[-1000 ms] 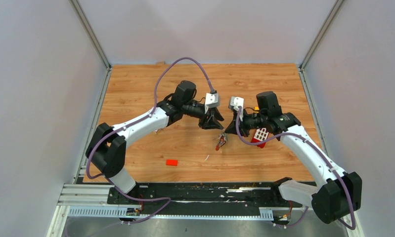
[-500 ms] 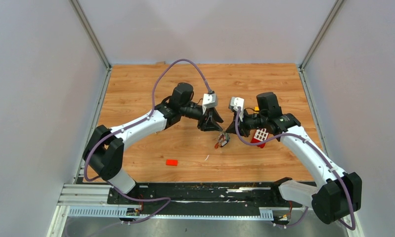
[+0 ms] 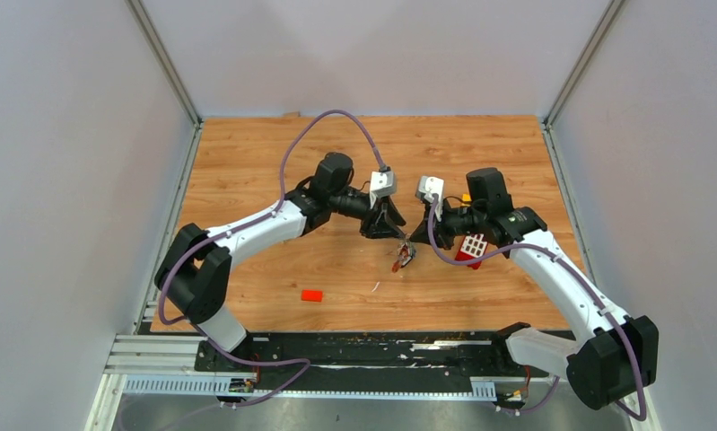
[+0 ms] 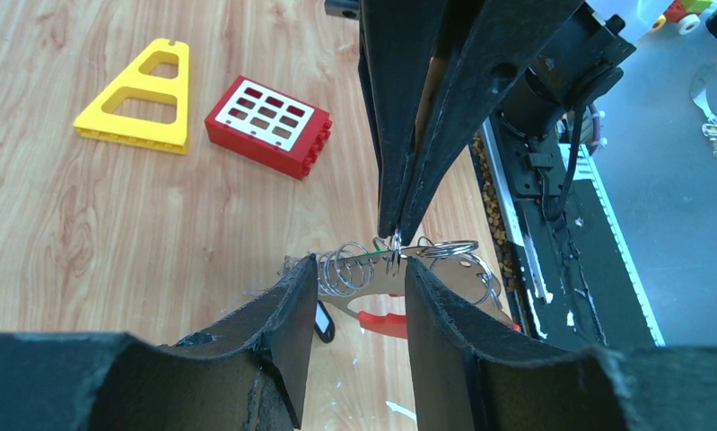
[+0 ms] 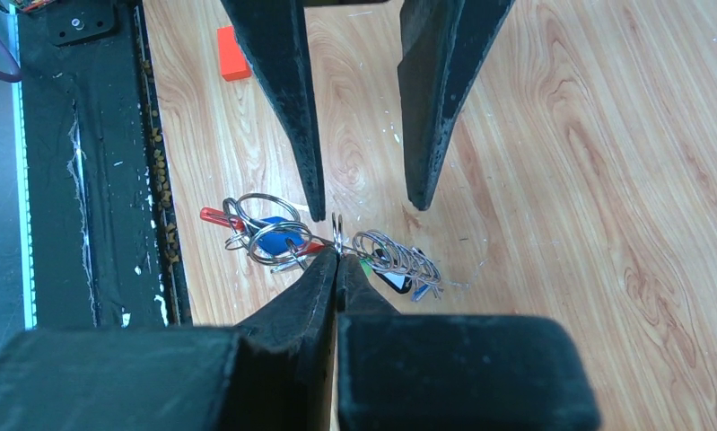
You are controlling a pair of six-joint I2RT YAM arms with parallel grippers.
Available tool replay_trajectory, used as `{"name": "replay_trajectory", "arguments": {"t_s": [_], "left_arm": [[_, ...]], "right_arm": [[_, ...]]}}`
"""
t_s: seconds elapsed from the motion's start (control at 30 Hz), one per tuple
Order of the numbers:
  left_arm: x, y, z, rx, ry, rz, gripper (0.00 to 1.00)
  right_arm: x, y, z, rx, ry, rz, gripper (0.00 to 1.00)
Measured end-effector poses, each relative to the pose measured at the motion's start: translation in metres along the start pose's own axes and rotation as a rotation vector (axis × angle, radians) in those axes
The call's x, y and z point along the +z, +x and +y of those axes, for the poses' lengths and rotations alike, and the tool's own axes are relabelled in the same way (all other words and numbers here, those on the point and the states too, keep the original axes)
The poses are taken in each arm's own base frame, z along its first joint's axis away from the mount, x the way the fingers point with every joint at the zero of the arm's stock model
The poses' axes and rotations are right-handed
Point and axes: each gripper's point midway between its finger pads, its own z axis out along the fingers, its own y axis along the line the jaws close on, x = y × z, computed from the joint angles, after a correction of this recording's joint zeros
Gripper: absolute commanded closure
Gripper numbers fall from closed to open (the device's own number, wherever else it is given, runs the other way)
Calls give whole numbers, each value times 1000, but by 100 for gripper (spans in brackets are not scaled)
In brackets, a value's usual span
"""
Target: Put the keys on the keyring
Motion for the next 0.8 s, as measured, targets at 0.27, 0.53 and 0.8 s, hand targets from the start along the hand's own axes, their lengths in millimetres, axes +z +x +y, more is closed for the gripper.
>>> {"name": "replay_trajectory", "arguments": {"t_s": [0.27, 0.53, 0.8], "left_arm": [[7, 7, -2, -13, 10, 15, 54], [11, 12, -3, -29, 23, 20, 74], [13, 13, -6, -32, 36, 22, 71]], "right_arm": [[1, -2, 1, 7, -1, -5, 100], [1, -2, 2, 15, 0, -2, 100], [1, 0, 1, 18, 8, 5, 100]]}}
